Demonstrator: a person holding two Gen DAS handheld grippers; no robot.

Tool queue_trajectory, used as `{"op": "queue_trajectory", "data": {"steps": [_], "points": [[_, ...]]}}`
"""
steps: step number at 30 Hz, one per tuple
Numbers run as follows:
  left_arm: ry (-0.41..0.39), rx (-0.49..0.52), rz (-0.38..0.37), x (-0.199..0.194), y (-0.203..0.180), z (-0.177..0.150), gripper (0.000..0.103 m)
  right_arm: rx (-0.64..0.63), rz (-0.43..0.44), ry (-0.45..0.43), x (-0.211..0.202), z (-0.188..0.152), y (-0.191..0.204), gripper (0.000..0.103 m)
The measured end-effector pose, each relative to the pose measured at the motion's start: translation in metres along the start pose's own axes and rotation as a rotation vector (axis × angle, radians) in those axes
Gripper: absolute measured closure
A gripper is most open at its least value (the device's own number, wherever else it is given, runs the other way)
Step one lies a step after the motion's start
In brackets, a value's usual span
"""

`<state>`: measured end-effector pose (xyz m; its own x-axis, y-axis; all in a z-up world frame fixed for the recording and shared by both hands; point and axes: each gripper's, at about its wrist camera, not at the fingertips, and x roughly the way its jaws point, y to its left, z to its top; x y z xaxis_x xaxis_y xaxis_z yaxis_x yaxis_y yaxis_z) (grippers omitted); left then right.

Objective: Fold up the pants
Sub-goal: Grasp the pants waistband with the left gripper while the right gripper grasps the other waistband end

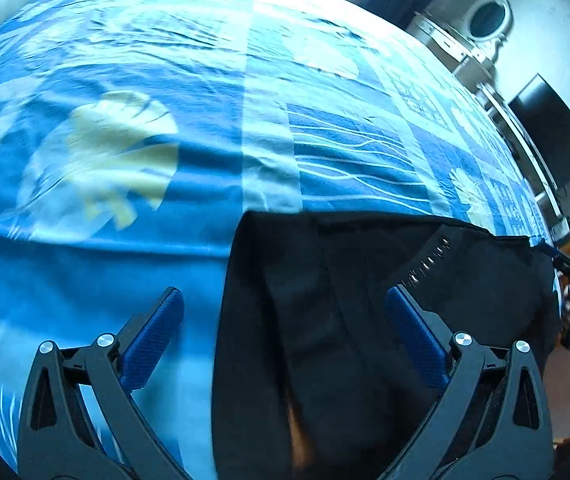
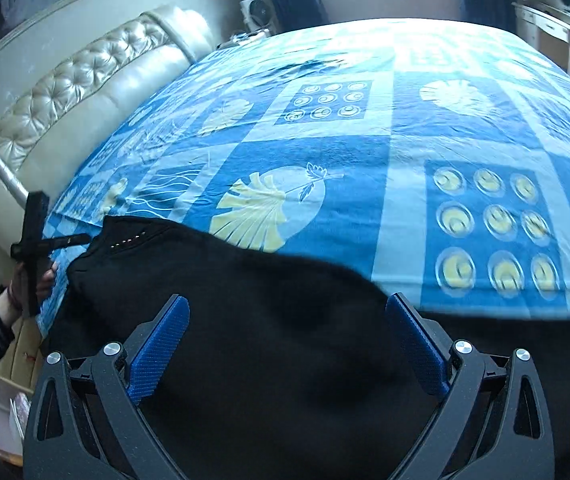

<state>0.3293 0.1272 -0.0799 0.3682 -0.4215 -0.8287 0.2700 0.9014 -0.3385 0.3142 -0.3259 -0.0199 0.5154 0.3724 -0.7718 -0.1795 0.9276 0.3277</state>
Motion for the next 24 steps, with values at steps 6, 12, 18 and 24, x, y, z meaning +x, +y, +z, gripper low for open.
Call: {"op": "queue_trajectory", "data": {"steps": [6,12,18,24], "points": [[0.004,0.097,-0.026,0.019,-0.004,0.014,0.014,-0.103,0.097,0.070,0.031,0.024,0.000,0.005],[-0.004,0.100,0.023,0.022,-0.005,0.021,0.057,-0.197,0.121,0.164,0.054,0.034,0.010,0.005],[0.006,0.084,-0.016,0.017,-0.007,0.024,0.082,-0.259,0.095,0.335,0.074,0.027,0.017,0.065],[-0.048,0.065,-0.022,-0.005,-0.016,0.028,0.090,-0.253,0.039,0.275,0.051,0.031,0.015,0.087]]}}
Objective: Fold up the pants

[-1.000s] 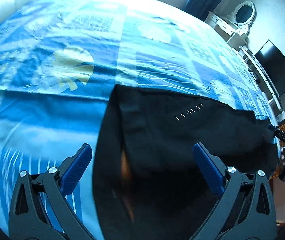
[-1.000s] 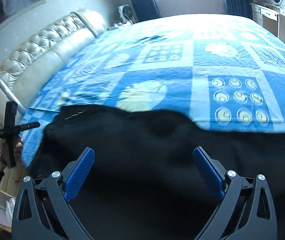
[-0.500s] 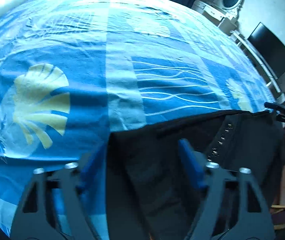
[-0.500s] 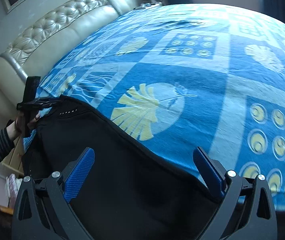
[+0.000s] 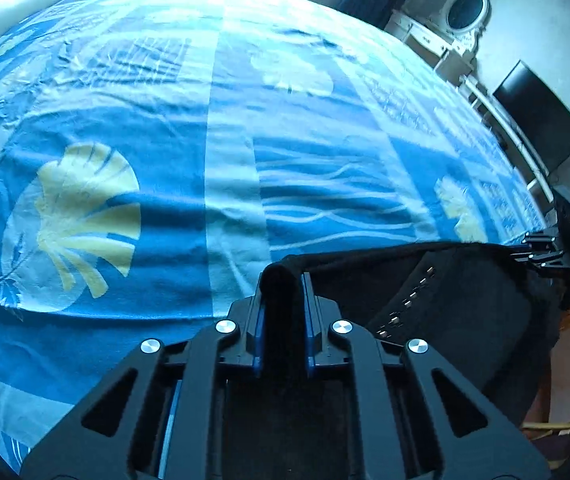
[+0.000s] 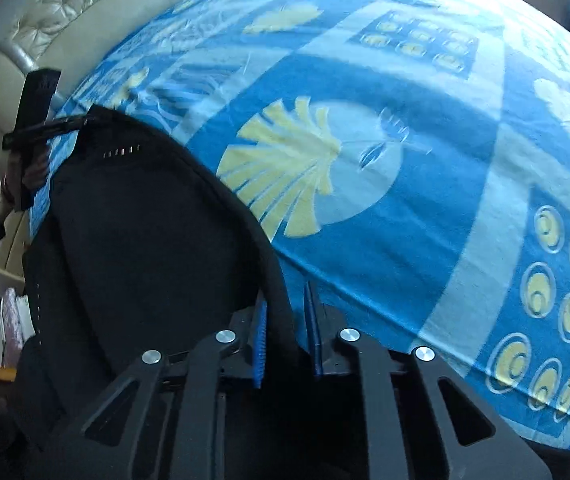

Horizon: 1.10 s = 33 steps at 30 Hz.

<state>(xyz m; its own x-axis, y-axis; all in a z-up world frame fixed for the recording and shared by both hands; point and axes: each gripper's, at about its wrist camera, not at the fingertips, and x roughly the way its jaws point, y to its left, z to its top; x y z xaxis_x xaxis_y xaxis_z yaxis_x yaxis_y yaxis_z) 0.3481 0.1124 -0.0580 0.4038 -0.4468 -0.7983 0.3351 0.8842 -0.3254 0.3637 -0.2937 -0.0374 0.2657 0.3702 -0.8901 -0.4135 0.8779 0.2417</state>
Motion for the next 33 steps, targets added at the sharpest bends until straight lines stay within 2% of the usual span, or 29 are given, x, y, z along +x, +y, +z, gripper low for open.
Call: {"op": "queue_trajectory", "data": {"steps": [5,9,16,23,28,31,33], "points": [[-0.090,-0.045,-0.030,-0.040,-0.007,0.001,0.092,-0.051,-0.147,-0.140,-0.042,0.000,0.027,0.087],[-0.155,-0.089,-0.086,-0.080,-0.014,-0.015,0.092,-0.154,-0.293,-0.212,-0.067,-0.024,0.074,0.087],[-0.179,-0.109,-0.083,-0.132,-0.029,-0.074,0.097,-0.183,-0.363,-0.296,-0.093,-0.095,0.130,0.087],[-0.181,-0.126,-0.070,-0.159,-0.043,-0.151,0.097,-0.187,-0.378,-0.258,-0.073,-0.160,0.165,0.087],[-0.138,-0.203,-0.073,-0.150,-0.033,-0.202,0.097,-0.191,-0.389,-0.210,-0.049,-0.192,0.178,0.087],[-0.106,-0.248,-0.079,-0.140,-0.027,-0.223,0.096,-0.201,-0.403,-0.173,-0.033,-0.205,0.183,0.087],[-0.081,-0.265,-0.088,-0.135,-0.027,-0.231,0.092,-0.206,-0.420,-0.176,-0.030,-0.215,0.188,0.085]]}}
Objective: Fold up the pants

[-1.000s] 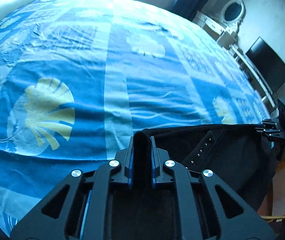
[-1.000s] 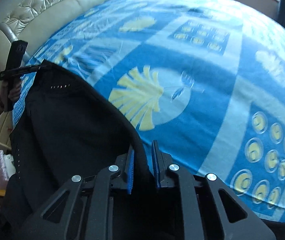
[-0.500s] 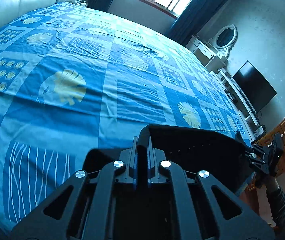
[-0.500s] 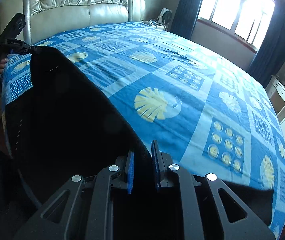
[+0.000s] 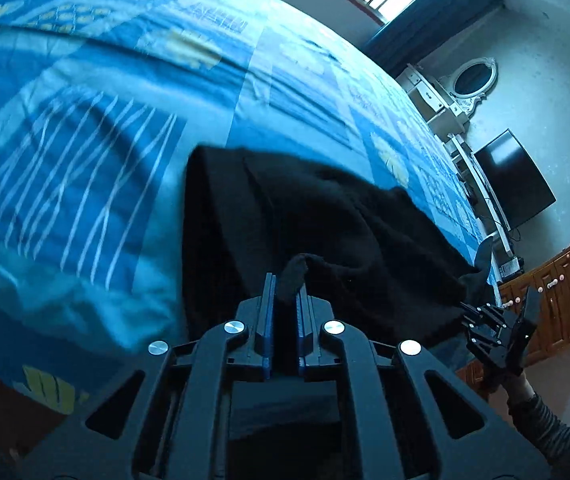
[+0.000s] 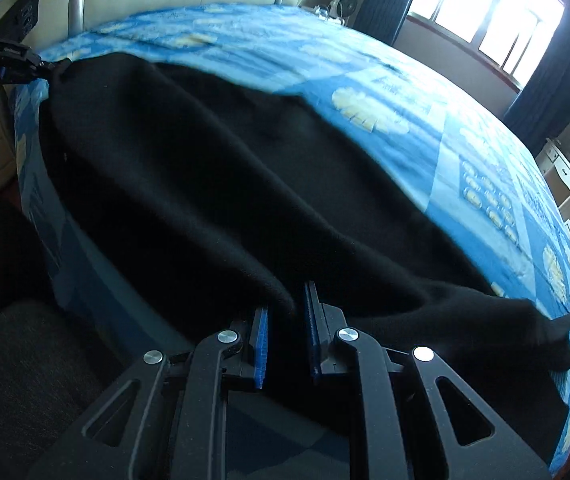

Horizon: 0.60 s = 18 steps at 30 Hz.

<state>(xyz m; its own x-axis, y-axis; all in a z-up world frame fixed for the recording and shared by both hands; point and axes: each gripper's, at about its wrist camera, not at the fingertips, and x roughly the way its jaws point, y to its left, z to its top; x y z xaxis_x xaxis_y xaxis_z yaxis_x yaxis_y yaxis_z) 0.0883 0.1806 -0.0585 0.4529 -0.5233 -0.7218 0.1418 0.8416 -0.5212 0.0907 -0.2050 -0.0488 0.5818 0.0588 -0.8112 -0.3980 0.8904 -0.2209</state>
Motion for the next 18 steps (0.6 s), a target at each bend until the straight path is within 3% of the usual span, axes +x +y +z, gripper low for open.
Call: {"op": "queue_trajectory", "data": {"steps": [2,5,8,12,18], "points": [[0.006,-0.031,0.005,-0.002,0.004,-0.007,0.087,0.042,0.019,-0.006,-0.006,-0.002,-0.003,0.079],[-0.008,-0.142,-0.028,-0.015,0.017,-0.015,0.060,0.161,0.097,-0.012,-0.020,-0.007,-0.015,0.054],[-0.029,-0.266,-0.083,-0.025,0.024,-0.024,0.043,0.365,0.235,-0.011,-0.029,-0.017,-0.037,0.050],[-0.072,-0.284,-0.036,-0.030,0.010,-0.027,0.027,0.628,0.406,-0.007,-0.025,-0.033,-0.062,0.045],[-0.053,-0.276,0.037,-0.010,-0.020,-0.025,0.024,0.782,0.505,-0.010,-0.017,-0.043,-0.067,0.044]]}}
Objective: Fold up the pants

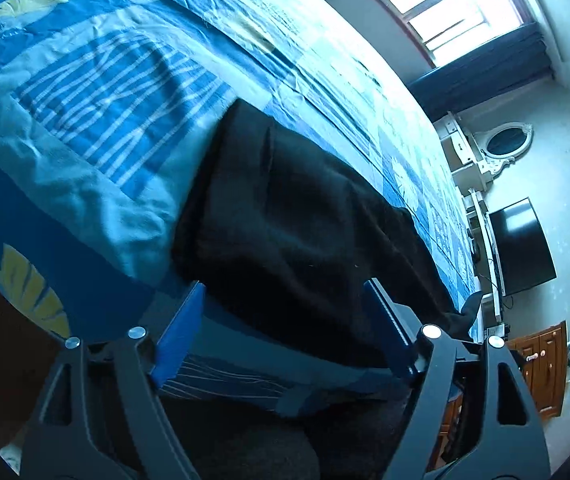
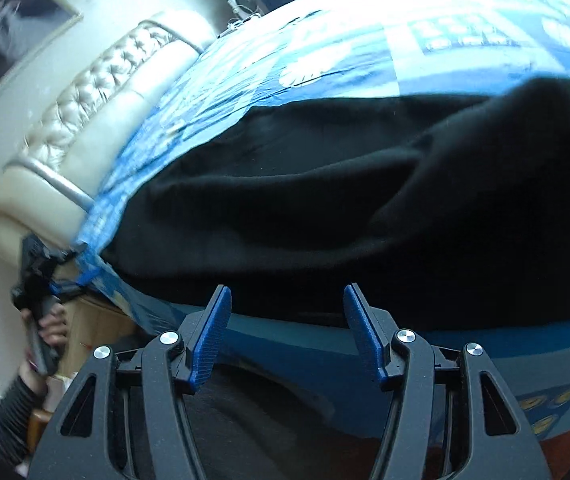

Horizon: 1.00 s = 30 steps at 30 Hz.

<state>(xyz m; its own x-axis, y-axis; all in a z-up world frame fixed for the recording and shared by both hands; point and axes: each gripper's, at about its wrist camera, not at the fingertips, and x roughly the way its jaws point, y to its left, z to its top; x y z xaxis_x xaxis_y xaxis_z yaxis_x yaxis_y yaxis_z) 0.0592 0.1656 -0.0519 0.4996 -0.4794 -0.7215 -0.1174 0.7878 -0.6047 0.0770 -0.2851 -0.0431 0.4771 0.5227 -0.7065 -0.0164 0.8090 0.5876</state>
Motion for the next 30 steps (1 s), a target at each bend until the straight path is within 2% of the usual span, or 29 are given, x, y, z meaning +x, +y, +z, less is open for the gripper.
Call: {"op": "queue_trajectory", "data": {"steps": [3,6,11,13,14,15,16,17,19,21,23,24,30], "points": [[-0.006,-0.001,0.028,0.009,-0.012,0.001,0.024,0.074,0.048,-0.004,0.001,-0.004,-0.006,0.042],[-0.021,-0.013,0.097,0.020,-0.015,0.006,0.024,0.157,0.090,-0.008,0.002,-0.006,-0.014,0.038],[-0.028,-0.117,0.149,0.032,-0.003,0.005,0.024,0.229,0.113,-0.015,-0.001,-0.006,-0.020,0.036],[-0.040,-0.115,0.157,0.032,-0.004,0.005,0.039,0.259,0.119,-0.023,-0.004,-0.007,-0.024,0.036],[-0.032,-0.096,0.167,0.034,-0.007,0.006,0.058,0.276,0.124,-0.028,-0.006,-0.008,-0.025,0.036],[-0.020,-0.083,0.181,0.037,-0.008,0.007,0.068,0.287,0.122,-0.032,-0.007,-0.009,-0.026,0.036],[-0.018,-0.071,0.218,0.039,-0.008,0.005,0.073,0.300,0.113,-0.041,-0.009,-0.009,-0.028,0.036],[-0.018,-0.064,0.239,0.042,-0.010,0.006,0.083,0.312,0.110,-0.047,-0.011,-0.009,-0.032,0.036],[-0.016,-0.046,0.252,0.043,-0.009,0.004,0.086,0.364,0.111,-0.062,-0.011,-0.007,-0.040,0.036],[-0.018,-0.038,0.253,0.040,-0.010,0.005,0.094,0.399,0.091,-0.076,-0.010,-0.003,-0.045,0.049],[-0.030,-0.043,0.250,0.035,-0.009,0.009,0.095,0.392,0.046,-0.066,-0.007,0.001,-0.045,0.084],[-0.040,-0.038,0.252,0.032,-0.011,0.009,0.095,0.391,0.040,-0.059,-0.006,0.000,-0.046,0.091],[-0.027,0.025,0.295,0.028,-0.012,0.001,0.095,0.380,0.045,-0.042,-0.012,-0.020,-0.046,0.092]]}}
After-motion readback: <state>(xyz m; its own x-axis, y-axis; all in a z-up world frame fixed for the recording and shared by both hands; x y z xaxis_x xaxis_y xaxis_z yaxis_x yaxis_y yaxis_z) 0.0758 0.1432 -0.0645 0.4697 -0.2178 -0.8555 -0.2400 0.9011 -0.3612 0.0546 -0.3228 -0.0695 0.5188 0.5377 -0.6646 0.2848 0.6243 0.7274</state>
